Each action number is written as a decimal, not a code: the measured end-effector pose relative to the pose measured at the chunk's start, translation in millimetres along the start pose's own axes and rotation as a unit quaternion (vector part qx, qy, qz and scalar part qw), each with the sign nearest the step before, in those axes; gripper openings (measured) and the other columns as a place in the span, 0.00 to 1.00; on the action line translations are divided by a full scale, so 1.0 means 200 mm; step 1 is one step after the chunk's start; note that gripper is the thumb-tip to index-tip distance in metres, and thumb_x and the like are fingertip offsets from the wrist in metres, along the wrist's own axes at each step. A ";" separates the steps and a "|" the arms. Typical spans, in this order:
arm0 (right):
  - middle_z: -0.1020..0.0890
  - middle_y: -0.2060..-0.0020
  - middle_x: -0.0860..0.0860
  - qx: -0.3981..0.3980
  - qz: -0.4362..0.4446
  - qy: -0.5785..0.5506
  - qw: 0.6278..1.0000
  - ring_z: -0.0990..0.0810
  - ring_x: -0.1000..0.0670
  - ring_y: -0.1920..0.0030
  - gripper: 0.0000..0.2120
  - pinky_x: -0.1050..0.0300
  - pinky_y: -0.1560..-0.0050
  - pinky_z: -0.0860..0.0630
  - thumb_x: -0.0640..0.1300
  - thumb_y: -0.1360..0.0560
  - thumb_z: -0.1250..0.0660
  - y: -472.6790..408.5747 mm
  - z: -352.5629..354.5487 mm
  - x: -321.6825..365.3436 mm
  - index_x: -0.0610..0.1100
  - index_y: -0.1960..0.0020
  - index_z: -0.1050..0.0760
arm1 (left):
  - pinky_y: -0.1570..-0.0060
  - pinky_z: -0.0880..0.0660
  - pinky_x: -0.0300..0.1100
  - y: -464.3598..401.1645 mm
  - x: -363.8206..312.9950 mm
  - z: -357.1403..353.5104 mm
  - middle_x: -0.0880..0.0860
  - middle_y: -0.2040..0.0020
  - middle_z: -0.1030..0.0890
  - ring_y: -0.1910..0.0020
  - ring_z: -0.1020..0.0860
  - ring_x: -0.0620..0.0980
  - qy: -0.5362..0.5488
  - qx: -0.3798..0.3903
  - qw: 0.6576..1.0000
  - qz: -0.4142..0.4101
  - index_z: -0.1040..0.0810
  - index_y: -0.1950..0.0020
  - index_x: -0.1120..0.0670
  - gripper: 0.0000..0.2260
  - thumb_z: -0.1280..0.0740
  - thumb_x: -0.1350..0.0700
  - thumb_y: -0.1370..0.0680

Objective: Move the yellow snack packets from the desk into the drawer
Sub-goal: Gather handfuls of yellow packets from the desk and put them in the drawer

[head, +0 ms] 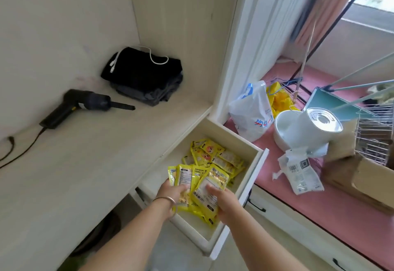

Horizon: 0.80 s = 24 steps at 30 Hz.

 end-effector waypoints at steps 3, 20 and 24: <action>0.18 0.45 0.41 -0.046 -0.028 -0.019 0.998 0.20 0.38 0.43 0.20 0.38 0.37 0.27 0.45 0.30 0.26 -0.12 0.08 -0.05 0.42 0.41 0.26 | 0.45 0.22 0.57 -0.20 0.04 -0.06 0.58 0.42 0.19 0.46 0.19 0.59 -0.060 0.009 0.998 0.018 0.28 0.36 0.57 0.32 0.25 0.54 0.38; 0.20 0.46 0.44 -0.203 -0.133 0.033 0.970 0.22 0.44 0.46 0.18 0.54 0.47 0.26 0.39 0.27 0.34 -0.52 0.09 -0.30 0.40 0.37 0.26 | 0.45 0.22 0.56 -0.79 0.22 0.03 0.58 0.48 0.17 0.50 0.18 0.59 -0.283 0.012 0.954 0.096 0.23 0.45 0.56 0.29 0.27 0.50 0.46; 0.20 0.45 0.44 -0.209 -0.149 0.078 0.963 0.20 0.43 0.46 0.18 0.52 0.47 0.23 0.36 0.26 0.35 -0.56 0.06 -0.34 0.41 0.37 0.28 | 0.45 0.22 0.54 -0.79 0.21 0.06 0.58 0.49 0.17 0.51 0.18 0.58 -0.310 0.025 0.945 0.104 0.24 0.45 0.56 0.20 0.25 0.59 0.35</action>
Point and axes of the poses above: each hand's wrist, its own y-axis away from the middle knuckle, its own z-axis out of the back of the hand, x = y × z, the point moved 6 cm from there along -y, towards the middle knuckle
